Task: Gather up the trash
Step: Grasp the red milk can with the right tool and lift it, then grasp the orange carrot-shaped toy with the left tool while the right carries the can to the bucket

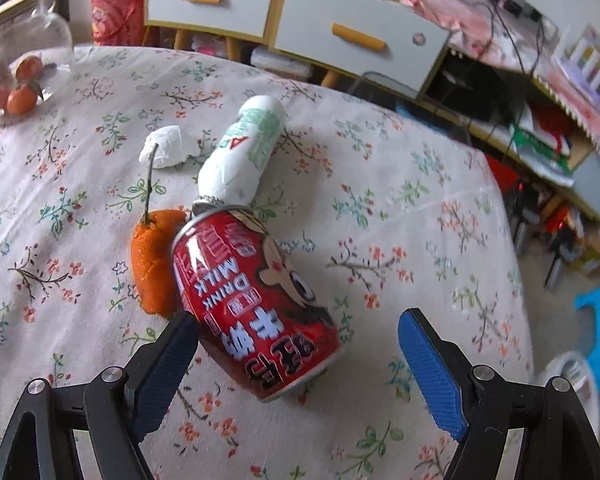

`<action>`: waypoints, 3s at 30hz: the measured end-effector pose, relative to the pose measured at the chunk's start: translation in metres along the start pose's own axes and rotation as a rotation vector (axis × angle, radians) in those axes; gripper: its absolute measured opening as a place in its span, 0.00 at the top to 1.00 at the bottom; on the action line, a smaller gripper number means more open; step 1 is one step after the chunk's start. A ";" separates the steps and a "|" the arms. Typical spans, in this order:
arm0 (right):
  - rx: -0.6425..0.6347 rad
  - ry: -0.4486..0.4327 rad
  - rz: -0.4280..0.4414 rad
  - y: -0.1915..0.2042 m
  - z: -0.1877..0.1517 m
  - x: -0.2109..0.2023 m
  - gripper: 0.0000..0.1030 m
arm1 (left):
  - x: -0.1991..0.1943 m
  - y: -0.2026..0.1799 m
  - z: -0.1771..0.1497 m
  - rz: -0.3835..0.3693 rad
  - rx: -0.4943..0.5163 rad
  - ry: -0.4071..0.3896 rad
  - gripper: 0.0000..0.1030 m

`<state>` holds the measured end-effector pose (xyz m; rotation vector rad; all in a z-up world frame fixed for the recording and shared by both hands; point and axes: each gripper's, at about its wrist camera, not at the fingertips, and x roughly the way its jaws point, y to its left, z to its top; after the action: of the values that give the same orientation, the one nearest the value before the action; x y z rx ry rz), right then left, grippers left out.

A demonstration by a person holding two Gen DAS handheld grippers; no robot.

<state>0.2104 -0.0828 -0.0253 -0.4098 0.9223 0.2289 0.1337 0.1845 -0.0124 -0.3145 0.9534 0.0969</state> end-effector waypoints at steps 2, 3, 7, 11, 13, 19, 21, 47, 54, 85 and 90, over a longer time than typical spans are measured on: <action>-0.006 -0.010 0.019 0.002 0.001 -0.001 0.31 | -0.002 0.001 0.000 0.002 0.001 -0.002 0.00; -0.005 -0.012 0.031 0.003 0.000 -0.001 0.37 | -0.002 0.001 -0.001 0.003 0.004 -0.004 0.00; -0.014 -0.028 0.060 0.010 -0.001 -0.003 0.69 | -0.001 -0.003 -0.003 0.017 0.018 -0.004 0.00; -0.013 -0.037 0.081 0.011 -0.001 -0.013 0.93 | 0.002 -0.007 -0.007 0.024 0.024 0.006 0.00; 0.014 -0.021 0.104 0.006 -0.004 -0.014 0.93 | 0.003 -0.012 -0.009 0.027 0.034 0.012 0.00; 0.096 -0.008 0.172 -0.013 -0.014 -0.021 0.55 | 0.001 -0.021 -0.010 0.018 0.059 0.007 0.00; 0.107 -0.028 0.153 -0.018 -0.016 -0.024 0.39 | 0.001 -0.022 -0.009 0.022 0.064 0.005 0.00; 0.199 0.052 0.204 -0.045 -0.017 -0.011 0.39 | 0.026 -0.069 -0.015 0.030 0.142 0.067 0.00; 0.271 0.060 0.172 -0.080 -0.046 -0.034 0.40 | 0.037 -0.094 -0.015 0.044 0.145 0.109 0.00; 0.500 0.069 0.178 -0.178 -0.106 -0.054 0.40 | 0.097 -0.171 -0.013 -0.109 0.213 0.107 0.84; 0.592 0.029 0.161 -0.209 -0.116 -0.067 0.40 | 0.083 -0.179 -0.020 -0.153 0.235 0.117 0.85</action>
<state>0.1627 -0.3225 0.0175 0.2092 1.0037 0.0874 0.2055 0.0037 -0.0511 -0.1767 1.0418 -0.1742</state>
